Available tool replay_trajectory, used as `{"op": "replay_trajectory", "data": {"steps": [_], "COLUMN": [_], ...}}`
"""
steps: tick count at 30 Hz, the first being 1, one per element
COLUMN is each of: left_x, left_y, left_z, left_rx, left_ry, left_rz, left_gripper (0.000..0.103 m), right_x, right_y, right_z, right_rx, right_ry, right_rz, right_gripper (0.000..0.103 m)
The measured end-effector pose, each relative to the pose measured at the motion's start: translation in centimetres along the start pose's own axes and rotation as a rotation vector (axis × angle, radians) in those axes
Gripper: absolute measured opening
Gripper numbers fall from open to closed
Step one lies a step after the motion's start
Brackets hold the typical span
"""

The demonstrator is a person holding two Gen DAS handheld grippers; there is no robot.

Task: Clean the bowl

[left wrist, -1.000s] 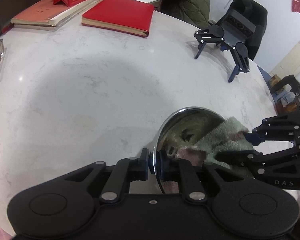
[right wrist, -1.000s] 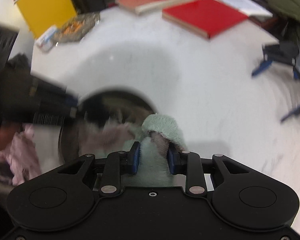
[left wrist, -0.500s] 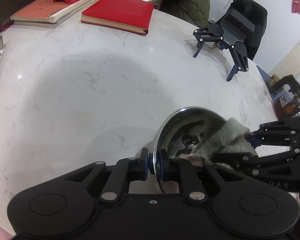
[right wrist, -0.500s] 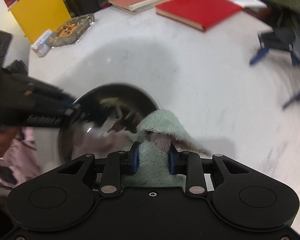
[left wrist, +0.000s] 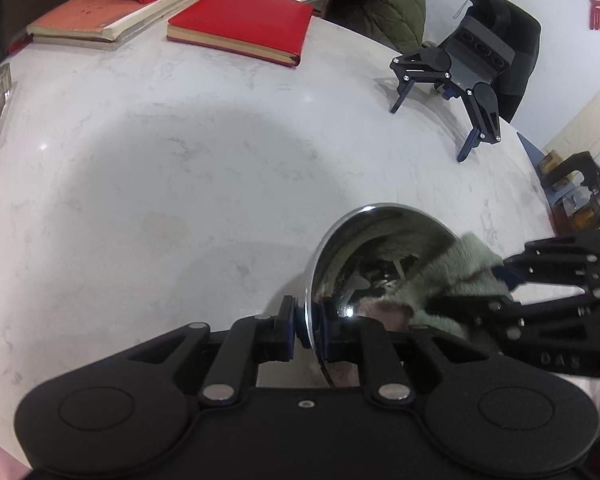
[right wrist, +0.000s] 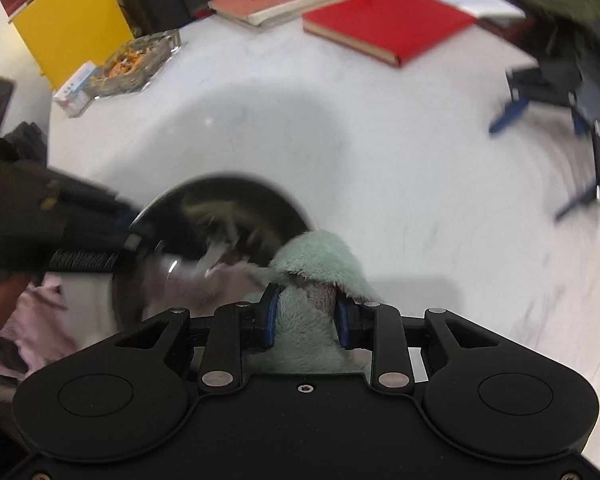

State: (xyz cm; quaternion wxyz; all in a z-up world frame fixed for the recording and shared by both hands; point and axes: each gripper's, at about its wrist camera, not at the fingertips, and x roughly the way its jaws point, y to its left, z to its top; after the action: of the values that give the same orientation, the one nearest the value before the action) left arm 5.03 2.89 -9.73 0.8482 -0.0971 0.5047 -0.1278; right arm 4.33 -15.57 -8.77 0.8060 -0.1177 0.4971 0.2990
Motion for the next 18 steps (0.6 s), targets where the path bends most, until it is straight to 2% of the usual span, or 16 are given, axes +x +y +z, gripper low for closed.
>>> {"op": "replay_trajectory", "data": {"steps": [3,6,8,10,14,18], "left_x": [-0.1,-0.1,-0.1,-0.1,-0.1,-0.7], "left_y": [-0.1,-0.3,-0.2,-0.1,0.2,-0.1], "left_z": [-0.1,-0.3,-0.4,-0.5,-0.5,0.8], "left_rx": [0.011,0.020,0.009,-0.003,-0.026,-0.020], "left_ry": [0.009,0.009,0.002,-0.003,-0.012,-0.047], "left_rz": [0.006,0.017,0.018,0.014,0.001,-0.007], "left_gripper": [0.012,0.012,0.012,0.012,0.012,0.012], "right_x": [0.4,0.5,0.2,0.0,-0.8,-0.9], "right_y": [1.0,0.5,-0.2,-0.8,-1.6,-0.9], "right_z": [2.3,3.9,3.5,2.0,-1.7,-1.9], "right_rx": [-0.075,-0.048,0.004,0.055,0.217,0.219], "right_ry": [-0.047,-0.097,-0.105,-0.078,-0.044,-0.058], "right_rz": [-0.045,-0.011,0.002,-0.007,0.065,0.039], "right_gripper": [0.027,0.027,0.027,0.027,0.027,0.027]}}
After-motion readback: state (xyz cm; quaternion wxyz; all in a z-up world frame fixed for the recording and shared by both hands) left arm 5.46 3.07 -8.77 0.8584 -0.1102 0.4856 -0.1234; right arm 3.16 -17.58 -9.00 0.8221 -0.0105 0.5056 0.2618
